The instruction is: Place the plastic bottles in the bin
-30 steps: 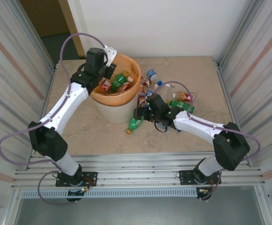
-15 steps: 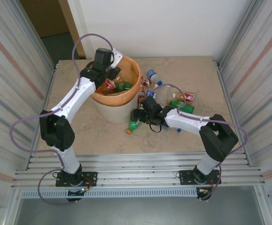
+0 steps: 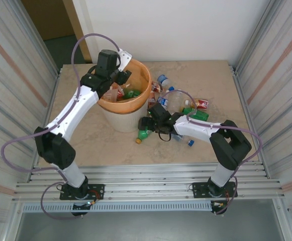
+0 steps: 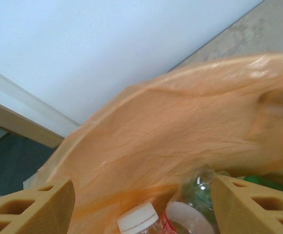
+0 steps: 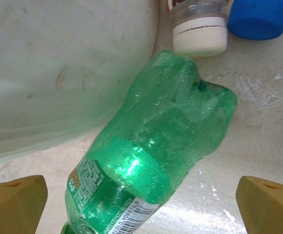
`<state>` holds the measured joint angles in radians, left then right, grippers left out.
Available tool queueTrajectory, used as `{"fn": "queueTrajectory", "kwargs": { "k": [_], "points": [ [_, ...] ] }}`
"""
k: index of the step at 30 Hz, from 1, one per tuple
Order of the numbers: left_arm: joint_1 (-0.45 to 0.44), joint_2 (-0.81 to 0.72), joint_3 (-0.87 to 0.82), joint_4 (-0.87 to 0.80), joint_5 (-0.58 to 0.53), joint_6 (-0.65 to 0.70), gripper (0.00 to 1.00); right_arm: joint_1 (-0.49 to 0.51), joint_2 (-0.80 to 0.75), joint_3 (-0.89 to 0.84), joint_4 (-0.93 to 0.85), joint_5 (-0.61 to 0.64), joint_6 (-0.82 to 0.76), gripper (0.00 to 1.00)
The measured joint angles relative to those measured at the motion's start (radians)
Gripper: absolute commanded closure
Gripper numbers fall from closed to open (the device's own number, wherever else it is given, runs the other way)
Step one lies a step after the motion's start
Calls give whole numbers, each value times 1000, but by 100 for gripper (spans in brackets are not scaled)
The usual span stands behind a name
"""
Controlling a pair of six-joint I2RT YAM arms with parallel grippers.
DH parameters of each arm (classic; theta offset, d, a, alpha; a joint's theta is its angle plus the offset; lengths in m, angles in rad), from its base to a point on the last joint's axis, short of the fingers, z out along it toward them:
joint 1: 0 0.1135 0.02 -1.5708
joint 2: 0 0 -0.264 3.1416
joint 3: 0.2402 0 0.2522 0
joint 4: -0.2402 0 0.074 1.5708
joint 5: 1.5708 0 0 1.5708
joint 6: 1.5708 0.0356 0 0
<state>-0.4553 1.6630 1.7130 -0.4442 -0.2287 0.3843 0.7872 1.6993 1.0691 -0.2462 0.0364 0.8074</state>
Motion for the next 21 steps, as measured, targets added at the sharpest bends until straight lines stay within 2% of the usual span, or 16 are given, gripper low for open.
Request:
{"fn": "queueTrajectory", "kwargs": {
  "k": [11,19,21],
  "points": [
    [-36,-293,-214,114,81,-110,14,12,52,29,-21,16,0,2],
    [-36,-430,-375,194,142,-206,10,12,85,29,-24,16,0,0],
    [-36,-449,-399,209,148,-230,10,11,91,29,-24,16,0,2]
  ]
}}
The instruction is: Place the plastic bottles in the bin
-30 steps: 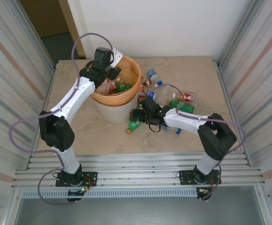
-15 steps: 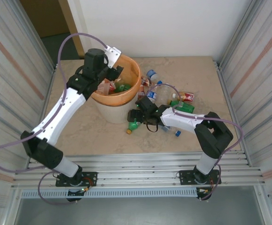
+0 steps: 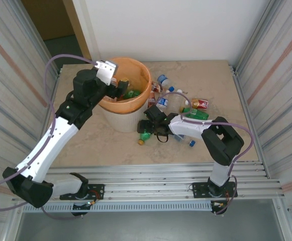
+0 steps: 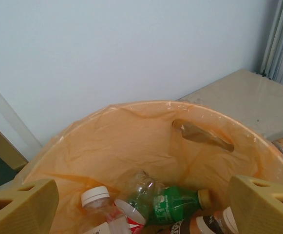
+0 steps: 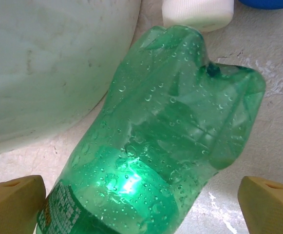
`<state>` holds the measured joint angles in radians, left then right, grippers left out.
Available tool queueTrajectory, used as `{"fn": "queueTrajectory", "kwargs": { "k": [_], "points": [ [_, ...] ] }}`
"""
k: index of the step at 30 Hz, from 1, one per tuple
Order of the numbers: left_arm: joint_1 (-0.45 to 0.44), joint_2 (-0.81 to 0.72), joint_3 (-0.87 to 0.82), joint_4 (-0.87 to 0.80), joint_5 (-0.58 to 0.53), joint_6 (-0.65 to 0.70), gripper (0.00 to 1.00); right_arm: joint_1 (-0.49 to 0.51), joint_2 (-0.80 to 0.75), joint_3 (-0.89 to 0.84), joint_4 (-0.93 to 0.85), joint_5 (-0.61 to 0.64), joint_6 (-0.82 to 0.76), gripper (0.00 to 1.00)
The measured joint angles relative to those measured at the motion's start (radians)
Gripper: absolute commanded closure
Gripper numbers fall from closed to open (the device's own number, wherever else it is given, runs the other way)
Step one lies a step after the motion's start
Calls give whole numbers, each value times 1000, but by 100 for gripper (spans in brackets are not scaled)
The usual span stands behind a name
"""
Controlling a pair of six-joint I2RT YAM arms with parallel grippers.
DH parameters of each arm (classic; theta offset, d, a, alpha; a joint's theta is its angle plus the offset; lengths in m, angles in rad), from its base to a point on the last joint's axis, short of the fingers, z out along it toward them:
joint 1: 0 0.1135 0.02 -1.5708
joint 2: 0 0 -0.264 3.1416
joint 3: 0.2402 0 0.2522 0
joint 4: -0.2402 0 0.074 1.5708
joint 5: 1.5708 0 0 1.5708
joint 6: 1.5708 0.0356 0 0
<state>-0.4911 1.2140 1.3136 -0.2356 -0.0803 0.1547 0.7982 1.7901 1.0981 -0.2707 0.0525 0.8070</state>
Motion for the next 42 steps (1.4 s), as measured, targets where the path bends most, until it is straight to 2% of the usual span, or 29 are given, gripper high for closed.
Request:
{"fn": "queueTrajectory", "kwargs": {
  "k": [9,21,28,37,42],
  "points": [
    [0,-65,-100,59,21,-104,9,-7,10,0,-12,-8,-8,13],
    [0,-70,-119,106,36,-163,8,-6,29,0,-54,-27,-39,23],
    [0,-70,-132,113,36,-179,8,-6,35,0,-71,-20,-68,37],
    [0,-70,-139,114,35,-190,8,13,31,-3,-71,-18,-86,66],
    [0,-70,-149,114,35,-208,8,15,-18,-47,-74,6,-88,72]
  ]
}}
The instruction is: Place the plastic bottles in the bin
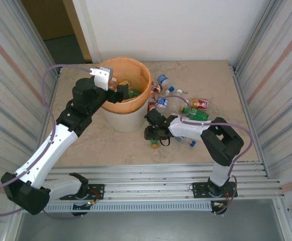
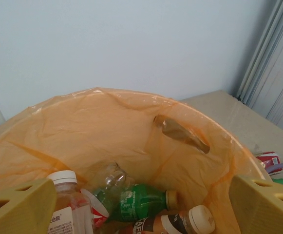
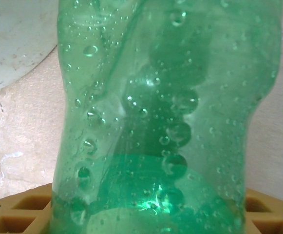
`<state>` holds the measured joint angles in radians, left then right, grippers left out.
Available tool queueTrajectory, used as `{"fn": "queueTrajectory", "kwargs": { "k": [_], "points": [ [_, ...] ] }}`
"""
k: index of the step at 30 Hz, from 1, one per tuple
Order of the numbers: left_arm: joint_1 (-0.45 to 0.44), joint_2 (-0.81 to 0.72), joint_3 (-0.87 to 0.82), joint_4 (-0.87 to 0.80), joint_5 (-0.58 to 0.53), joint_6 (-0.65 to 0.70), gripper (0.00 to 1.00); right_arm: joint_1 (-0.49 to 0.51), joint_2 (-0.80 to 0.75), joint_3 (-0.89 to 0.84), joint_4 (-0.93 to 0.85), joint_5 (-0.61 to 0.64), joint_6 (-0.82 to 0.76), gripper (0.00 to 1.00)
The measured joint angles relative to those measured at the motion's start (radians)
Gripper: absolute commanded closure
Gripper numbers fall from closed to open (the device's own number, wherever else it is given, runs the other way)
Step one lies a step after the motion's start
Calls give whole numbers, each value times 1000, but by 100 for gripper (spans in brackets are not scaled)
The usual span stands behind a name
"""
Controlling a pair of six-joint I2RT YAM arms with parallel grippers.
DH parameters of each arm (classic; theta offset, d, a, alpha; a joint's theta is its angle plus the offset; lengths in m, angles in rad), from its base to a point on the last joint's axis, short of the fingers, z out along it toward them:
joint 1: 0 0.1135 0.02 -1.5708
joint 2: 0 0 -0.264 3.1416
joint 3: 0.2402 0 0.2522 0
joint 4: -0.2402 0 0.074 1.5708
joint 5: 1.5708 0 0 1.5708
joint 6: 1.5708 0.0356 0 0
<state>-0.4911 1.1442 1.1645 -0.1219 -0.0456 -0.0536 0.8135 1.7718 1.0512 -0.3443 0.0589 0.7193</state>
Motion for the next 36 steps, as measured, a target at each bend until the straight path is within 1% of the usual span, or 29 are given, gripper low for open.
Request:
{"fn": "queueTrajectory", "kwargs": {
  "k": [6,11,16,22,25,28,32,36],
  "points": [
    [0,-4,-1,1,-3,-23,8,0,-162,-73,8,50,-32,79],
    [0,-32,-15,17,5,-48,8,1,-348,-113,24,106,-82,82],
    [0,-45,-14,23,40,-64,8,1,-513,-139,67,153,-161,82],
    [-18,-25,4,14,113,-85,8,1,-670,-194,174,161,-279,82],
    [-47,2,32,14,177,-101,6,1,-710,-203,231,158,-338,82],
    [-82,38,67,15,247,-112,1,4,-724,-203,278,157,-389,82],
    [-130,95,110,16,339,-122,1,5,-725,-203,324,146,-442,82],
    [-144,148,137,19,412,-139,1,5,-725,-203,359,120,-475,82]
  ]
}}
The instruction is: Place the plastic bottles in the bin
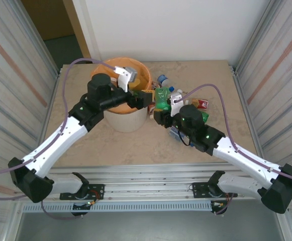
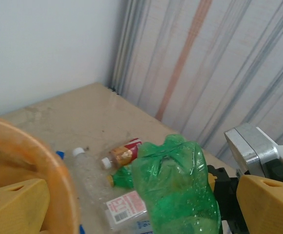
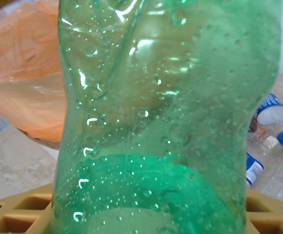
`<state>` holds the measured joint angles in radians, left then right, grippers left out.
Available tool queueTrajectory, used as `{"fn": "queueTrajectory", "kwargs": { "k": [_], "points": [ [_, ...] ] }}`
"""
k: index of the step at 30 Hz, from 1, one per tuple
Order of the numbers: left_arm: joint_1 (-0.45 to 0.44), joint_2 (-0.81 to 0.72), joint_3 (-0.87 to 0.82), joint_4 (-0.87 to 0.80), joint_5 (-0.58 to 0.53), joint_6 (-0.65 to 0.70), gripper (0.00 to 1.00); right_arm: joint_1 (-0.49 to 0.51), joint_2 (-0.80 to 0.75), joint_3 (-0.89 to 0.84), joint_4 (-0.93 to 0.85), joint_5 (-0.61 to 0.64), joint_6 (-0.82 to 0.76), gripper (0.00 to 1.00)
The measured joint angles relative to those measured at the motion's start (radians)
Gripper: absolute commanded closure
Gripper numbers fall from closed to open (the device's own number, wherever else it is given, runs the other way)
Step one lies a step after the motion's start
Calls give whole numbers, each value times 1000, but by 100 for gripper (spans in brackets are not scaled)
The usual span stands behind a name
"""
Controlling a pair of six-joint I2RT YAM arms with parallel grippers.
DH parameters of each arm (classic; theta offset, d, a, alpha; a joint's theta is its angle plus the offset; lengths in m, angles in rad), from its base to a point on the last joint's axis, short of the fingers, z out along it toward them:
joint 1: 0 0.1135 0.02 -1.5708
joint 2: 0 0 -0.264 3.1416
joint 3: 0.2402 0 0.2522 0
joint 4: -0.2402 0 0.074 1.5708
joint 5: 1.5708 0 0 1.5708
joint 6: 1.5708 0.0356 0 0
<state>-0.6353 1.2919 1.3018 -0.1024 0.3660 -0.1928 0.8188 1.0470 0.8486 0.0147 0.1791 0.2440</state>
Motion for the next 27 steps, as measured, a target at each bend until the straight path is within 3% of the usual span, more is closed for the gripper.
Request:
{"fn": "queueTrajectory", "kwargs": {
  "k": [8,19,27],
  "points": [
    [0,80,17,31,124,-56,4,0,20,10,52,-55,-45,82],
    [0,147,41,82,248,-127,22,0,34,48,95,-99,-82,81],
    [2,162,45,113,299,-167,58,0,53,68,100,-97,-103,75]
  ]
}}
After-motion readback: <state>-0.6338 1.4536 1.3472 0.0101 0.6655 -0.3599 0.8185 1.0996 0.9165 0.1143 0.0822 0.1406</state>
